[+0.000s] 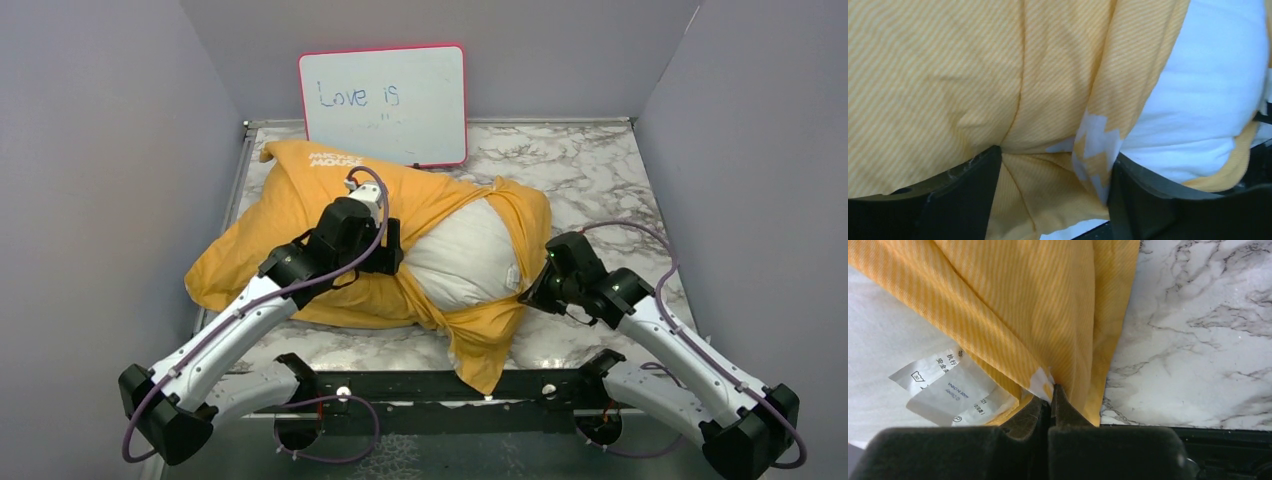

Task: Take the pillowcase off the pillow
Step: Remove the pillow from the pillowcase.

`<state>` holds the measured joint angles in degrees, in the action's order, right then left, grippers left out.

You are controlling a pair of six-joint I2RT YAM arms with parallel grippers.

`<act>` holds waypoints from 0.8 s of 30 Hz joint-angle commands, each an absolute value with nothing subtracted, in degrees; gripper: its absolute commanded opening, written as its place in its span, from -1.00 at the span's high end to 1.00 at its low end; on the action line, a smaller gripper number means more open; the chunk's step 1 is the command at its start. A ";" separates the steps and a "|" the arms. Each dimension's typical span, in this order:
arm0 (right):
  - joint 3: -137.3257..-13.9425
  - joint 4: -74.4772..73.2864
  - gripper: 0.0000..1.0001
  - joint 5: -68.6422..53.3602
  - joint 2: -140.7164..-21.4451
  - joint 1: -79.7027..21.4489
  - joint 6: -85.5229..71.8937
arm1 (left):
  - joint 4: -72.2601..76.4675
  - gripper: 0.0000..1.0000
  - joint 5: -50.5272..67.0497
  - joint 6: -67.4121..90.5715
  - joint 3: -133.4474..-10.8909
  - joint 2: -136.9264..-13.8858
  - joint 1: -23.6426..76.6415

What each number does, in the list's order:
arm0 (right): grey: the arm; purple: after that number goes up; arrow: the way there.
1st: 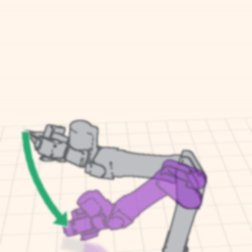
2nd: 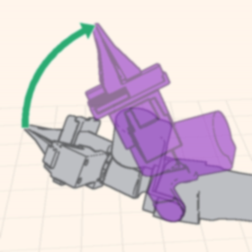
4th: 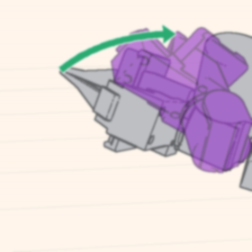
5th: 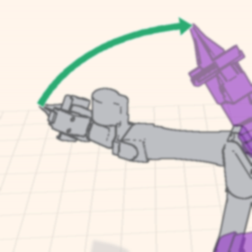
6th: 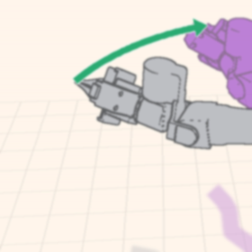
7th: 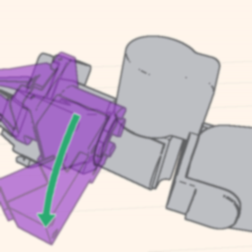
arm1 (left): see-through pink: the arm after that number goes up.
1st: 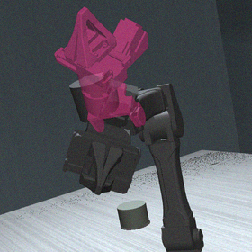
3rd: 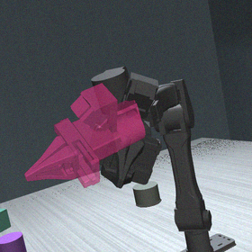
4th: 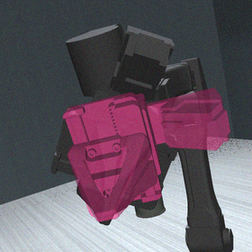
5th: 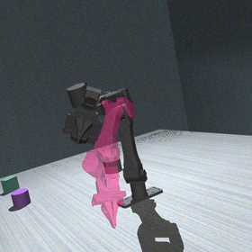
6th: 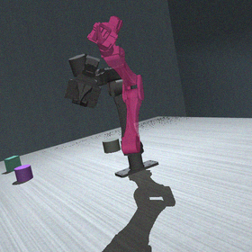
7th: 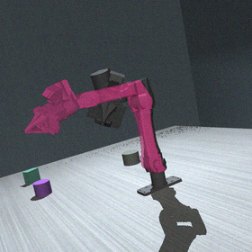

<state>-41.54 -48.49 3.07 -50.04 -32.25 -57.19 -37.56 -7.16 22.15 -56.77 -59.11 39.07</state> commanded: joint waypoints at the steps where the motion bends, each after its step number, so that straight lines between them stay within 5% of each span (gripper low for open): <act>1: -37.02 -45.40 0.99 6.39 -50.01 -31.55 -56.22 | -36.24 -0.61 -6.25 16.69 -59.35 -52.92 38.83; 13: -37.63 -43.04 0.99 6.18 -52.33 -31.62 -55.99 | -32.04 -0.78 -11.27 4.52 -73.66 -67.66 67.03; 24: -34.83 -41.84 0.99 11.41 -42.82 -31.63 -57.57 | -28.02 -0.83 -10.96 2.24 -72.09 -82.23 69.99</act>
